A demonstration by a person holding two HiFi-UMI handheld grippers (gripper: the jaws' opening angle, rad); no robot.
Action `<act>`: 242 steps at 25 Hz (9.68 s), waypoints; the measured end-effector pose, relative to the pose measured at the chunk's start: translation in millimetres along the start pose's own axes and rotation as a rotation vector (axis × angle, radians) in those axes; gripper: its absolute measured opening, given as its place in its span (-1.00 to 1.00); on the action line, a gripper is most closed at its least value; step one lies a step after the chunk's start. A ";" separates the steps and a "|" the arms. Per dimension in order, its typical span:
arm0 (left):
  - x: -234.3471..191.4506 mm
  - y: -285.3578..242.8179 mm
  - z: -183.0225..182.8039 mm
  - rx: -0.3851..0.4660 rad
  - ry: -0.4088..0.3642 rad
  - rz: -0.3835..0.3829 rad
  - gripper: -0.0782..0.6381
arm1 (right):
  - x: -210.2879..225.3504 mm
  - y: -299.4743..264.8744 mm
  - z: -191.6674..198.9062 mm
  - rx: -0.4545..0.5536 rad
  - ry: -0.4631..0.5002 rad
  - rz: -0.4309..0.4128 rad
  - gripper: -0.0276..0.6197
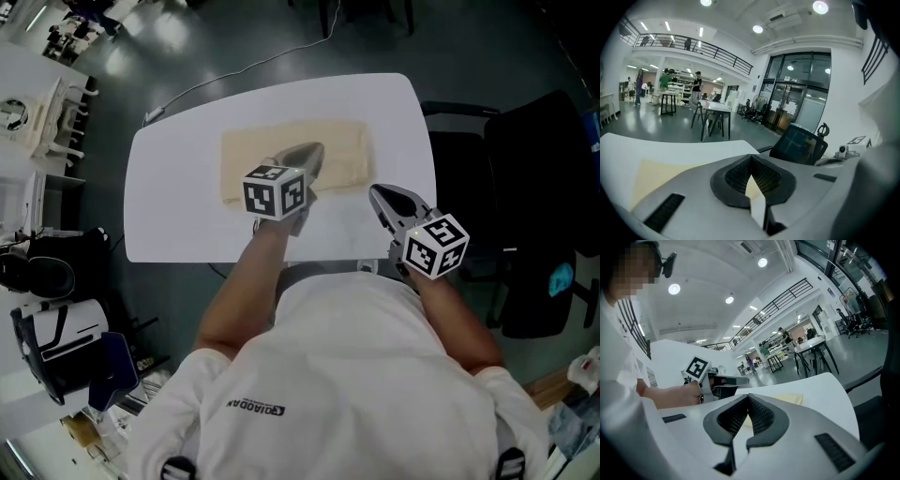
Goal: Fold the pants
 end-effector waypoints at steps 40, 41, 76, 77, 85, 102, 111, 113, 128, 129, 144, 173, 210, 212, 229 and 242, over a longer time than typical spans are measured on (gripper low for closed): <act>-239.6 213.8 96.1 -0.028 0.104 -0.130 -0.70 | -127.1 -181.4 31.0 -0.133 0.056 0.100 -0.86; -244.3 210.9 97.3 -0.025 0.104 -0.128 -0.70 | -127.1 -181.3 32.0 -0.132 0.055 0.107 -0.86; -380.3 61.2 175.7 -0.326 0.173 -0.275 -0.30 | -95.1 -96.7 66.9 -0.138 -0.068 0.435 -0.86; -380.0 60.4 176.2 -0.339 0.138 -0.284 -0.31 | -94.7 -97.0 66.9 -0.137 -0.069 0.434 -0.86; -379.7 61.2 177.2 -0.326 0.126 -0.259 -0.61 | -94.0 -92.2 62.3 -0.120 -0.059 0.419 -0.86; -330.4 95.0 103.8 -0.156 0.266 -0.221 -0.63 | -64.9 -65.8 30.1 -0.062 -0.025 0.336 -0.86; -248.6 94.2 39.6 -0.066 0.258 -0.120 -0.64 | -50.3 -62.8 9.4 -0.063 0.012 0.234 -0.86; -228.2 90.5 25.1 -0.048 0.243 -0.095 -0.64 | -46.5 -58.7 7.3 -0.056 0.012 0.219 -0.86; -124.5 40.7 -25.2 -0.035 0.138 -0.040 -0.64 | -0.4 -0.4 -6.6 0.009 -0.010 0.214 -0.86; -118.7 36.2 -26.5 -0.039 0.130 -0.037 -0.64 | 2.2 2.6 -7.1 0.012 -0.012 0.214 -0.86; -44.9 -43.9 -30.8 -0.132 0.038 0.018 -0.64 | 42.2 41.2 -14.9 0.025 -0.037 0.231 -0.86; 43.6 -181.0 46.4 -0.243 0.060 0.038 -0.49 | 117.9 120.4 1.6 -0.009 -0.098 0.342 -0.86; 59.0 77.4 69.0 -0.038 0.028 0.101 -0.70 | -44.9 23.0 8.0 -0.026 0.101 -0.043 -0.86; 65.4 91.6 82.3 -0.058 0.026 0.127 -0.70 | -67.6 23.0 16.0 -0.040 0.136 -0.053 -0.86; 105.0 226.6 135.0 0.026 -0.051 0.215 -0.70 | -160.1 72.2 75.8 -0.029 0.077 0.086 -0.86; 117.2 249.1 158.7 0.059 -0.051 0.219 -0.70 | -191.7 113.4 99.2 -0.005 0.109 0.138 -0.86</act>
Point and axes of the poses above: the fingertips, and each gripper's own axes: y backward along the fingers, x to its right, z out of its underside, the point moved 2 cm from there along y, backward along the fingers
